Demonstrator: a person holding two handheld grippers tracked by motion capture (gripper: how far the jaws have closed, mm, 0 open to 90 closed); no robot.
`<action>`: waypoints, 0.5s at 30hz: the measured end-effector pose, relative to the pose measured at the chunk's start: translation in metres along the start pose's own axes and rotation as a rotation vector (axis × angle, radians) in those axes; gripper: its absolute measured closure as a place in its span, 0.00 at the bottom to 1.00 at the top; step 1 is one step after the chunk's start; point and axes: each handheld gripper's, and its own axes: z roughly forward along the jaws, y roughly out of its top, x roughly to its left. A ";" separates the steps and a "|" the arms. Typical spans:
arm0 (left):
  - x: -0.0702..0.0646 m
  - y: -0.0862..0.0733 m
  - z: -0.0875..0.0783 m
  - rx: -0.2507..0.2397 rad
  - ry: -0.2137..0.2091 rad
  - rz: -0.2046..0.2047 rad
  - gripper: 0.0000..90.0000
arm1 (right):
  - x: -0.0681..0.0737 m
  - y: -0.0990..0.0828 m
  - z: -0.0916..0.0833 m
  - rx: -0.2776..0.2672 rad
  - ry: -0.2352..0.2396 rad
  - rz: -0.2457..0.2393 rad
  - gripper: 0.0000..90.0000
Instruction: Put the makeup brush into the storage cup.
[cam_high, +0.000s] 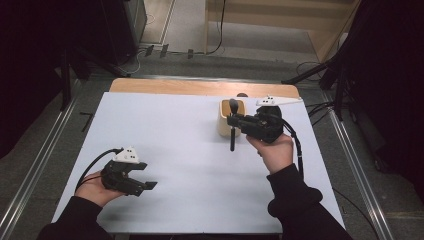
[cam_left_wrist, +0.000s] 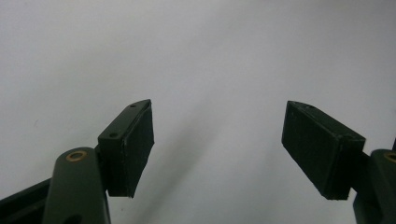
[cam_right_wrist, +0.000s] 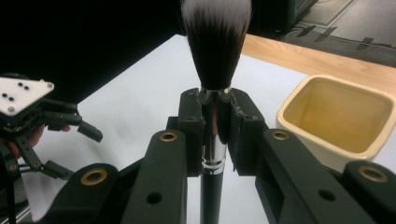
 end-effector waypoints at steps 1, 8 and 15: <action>0.000 0.000 0.000 0.001 -0.001 0.000 0.29 | 0.000 0.000 0.000 0.000 0.000 0.000 0.87; -0.001 0.000 0.000 0.001 -0.006 0.005 0.29 | -0.005 0.015 -0.001 -0.014 -0.011 -0.004 0.87; 0.000 0.000 0.000 -0.004 -0.014 0.006 0.29 | -0.012 0.024 0.000 -0.025 -0.016 0.015 0.87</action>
